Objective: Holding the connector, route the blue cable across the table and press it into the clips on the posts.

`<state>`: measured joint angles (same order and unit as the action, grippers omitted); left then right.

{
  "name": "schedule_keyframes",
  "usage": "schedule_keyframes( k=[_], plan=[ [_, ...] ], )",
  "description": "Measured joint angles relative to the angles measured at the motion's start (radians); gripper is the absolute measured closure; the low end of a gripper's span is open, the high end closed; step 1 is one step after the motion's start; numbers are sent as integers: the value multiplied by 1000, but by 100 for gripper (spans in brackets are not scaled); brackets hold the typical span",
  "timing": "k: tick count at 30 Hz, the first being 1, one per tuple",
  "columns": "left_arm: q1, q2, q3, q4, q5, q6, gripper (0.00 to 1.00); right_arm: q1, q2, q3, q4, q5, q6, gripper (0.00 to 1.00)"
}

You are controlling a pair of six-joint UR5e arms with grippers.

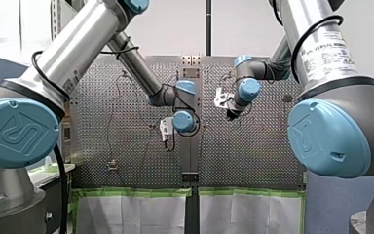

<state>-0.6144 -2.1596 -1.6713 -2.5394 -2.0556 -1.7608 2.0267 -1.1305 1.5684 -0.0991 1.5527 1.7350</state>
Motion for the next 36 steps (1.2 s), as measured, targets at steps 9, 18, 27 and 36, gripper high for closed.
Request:
schedule_keyframes(
  k=[9, 18, 27, 36],
  plan=[
    [34, -61, 8, 42, 34, 1, 80, 19, -7, 15, -4, 0, -4, 100],
    [50, -65, 10, 46, 45, 2, 100, 18, 13, 26, -23, -1, -4, 100],
    [53, -66, 10, 65, 83, 1, 100, -4, 51, 26, -42, -17, -3, 100],
    [54, -105, 45, 62, 143, 5, 100, -22, 58, 26, -74, -47, 5, 100]
  ],
)
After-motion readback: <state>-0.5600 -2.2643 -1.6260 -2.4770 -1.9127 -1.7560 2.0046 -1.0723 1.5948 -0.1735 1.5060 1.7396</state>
